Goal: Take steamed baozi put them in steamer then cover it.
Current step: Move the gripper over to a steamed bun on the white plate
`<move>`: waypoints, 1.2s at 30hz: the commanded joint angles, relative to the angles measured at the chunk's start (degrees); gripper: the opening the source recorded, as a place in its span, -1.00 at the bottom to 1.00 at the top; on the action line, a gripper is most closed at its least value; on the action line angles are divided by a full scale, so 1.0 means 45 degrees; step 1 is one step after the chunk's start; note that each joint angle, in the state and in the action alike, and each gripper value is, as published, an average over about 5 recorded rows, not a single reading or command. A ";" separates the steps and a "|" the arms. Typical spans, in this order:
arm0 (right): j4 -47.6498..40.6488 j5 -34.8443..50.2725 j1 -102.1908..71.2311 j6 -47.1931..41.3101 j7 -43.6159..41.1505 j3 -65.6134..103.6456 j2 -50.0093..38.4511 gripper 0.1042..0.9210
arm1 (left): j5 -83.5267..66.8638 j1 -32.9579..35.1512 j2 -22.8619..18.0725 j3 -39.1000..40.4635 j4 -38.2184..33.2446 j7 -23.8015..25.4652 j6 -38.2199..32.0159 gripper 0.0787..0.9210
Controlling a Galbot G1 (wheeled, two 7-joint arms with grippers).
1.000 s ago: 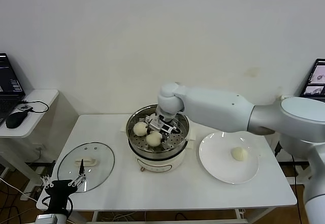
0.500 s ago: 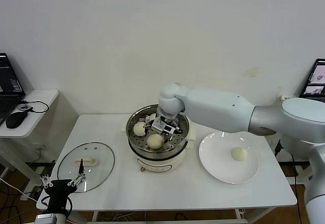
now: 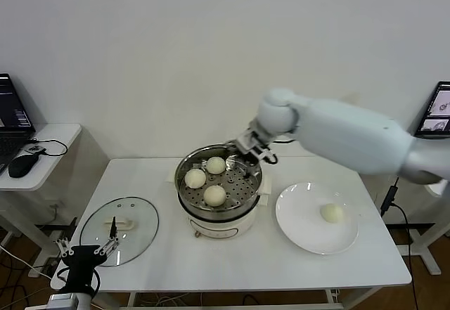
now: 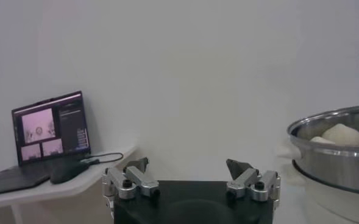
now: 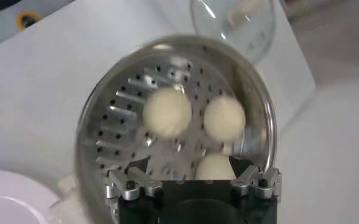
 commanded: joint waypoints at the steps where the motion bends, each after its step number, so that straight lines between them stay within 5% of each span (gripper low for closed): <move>1: 0.1477 0.0230 -0.1298 -0.2233 -0.0244 0.1147 -0.4943 0.76 | 0.0083 -0.0080 0.0103 0.0240 0.0050 0.0017 0.0012 0.77; 13: 0.0265 -0.3204 -0.7199 -0.0933 -0.0367 0.5330 -0.5959 0.76 | 0.0311 0.0064 0.0174 0.0374 0.0151 0.0061 0.0030 0.77; 36: -0.3354 -0.5619 -0.8900 -0.0116 0.0188 0.6948 -0.2496 0.76 | 0.0317 0.0224 0.0063 0.0193 0.0508 0.0073 0.0007 0.77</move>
